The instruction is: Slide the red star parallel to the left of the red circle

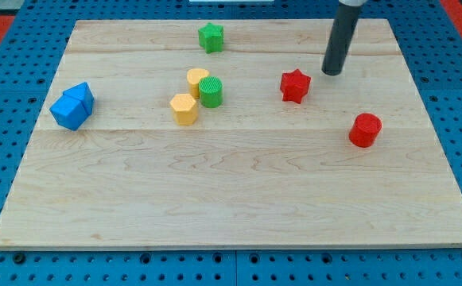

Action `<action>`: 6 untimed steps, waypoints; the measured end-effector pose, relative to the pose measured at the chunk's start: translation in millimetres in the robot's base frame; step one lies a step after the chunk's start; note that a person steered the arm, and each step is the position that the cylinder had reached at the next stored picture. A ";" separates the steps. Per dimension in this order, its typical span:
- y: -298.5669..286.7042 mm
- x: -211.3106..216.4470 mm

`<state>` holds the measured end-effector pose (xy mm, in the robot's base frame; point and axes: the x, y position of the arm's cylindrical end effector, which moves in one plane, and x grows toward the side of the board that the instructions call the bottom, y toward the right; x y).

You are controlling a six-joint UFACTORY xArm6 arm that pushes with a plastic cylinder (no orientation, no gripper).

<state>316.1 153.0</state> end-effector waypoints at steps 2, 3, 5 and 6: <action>-34.0 16.9; -24.6 -22.3; -119.7 104.8; -136.1 144.9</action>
